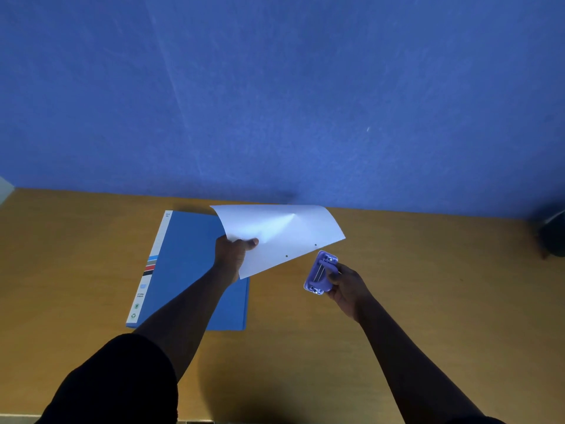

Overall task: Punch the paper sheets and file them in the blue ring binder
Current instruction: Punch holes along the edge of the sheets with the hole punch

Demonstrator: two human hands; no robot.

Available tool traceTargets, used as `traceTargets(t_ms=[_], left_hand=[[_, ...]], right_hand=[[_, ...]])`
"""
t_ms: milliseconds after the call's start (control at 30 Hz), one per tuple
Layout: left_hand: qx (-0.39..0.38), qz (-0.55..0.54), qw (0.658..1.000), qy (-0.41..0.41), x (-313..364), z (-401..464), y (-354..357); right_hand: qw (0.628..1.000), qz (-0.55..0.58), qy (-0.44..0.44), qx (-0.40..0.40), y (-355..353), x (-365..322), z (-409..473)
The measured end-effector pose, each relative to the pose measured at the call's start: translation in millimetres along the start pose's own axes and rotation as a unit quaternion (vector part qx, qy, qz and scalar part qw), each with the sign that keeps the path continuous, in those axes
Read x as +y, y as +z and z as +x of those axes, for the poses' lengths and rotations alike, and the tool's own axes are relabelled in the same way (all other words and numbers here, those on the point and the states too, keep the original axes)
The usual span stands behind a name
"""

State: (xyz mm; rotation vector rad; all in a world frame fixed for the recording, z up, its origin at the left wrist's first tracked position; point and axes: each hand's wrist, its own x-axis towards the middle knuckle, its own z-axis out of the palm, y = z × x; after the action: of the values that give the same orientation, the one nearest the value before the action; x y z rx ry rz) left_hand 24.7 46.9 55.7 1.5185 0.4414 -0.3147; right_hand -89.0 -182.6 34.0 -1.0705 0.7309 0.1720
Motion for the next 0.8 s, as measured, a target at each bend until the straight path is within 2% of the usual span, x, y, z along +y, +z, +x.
traceTargets(t_ms=[167, 267, 467, 600, 800], left_hand=[[-0.003, -0.001, 1.0, 0.003, 2.1, 1.5, -7.3], [-0.009, 0.007, 1.0, -0.002, 2.7, 4.1, -10.5], [-0.031, 0.026, 0.999, -0.007, 5.7, 5.6, -13.7], [-0.047, 0.059, 0.997, -0.009, 7.1, 7.6, -15.9], [-0.07, 0.093, 0.993, -0.017, 6.3, 12.6, -20.3]], right_hand=[[0.999, -0.012, 0.012, 0.046, -8.2, 2.2, 5.9], [0.991, -0.053, 0.033, 0.119, -18.0, 3.3, 12.2], [0.94, -0.199, 0.061, 0.271, -52.1, 8.0, 32.3], [0.91, -0.275, 0.069, 0.303, -73.8, 9.1, 37.7], [0.89, -0.321, 0.084, 0.311, -79.1, 6.1, 36.4]])
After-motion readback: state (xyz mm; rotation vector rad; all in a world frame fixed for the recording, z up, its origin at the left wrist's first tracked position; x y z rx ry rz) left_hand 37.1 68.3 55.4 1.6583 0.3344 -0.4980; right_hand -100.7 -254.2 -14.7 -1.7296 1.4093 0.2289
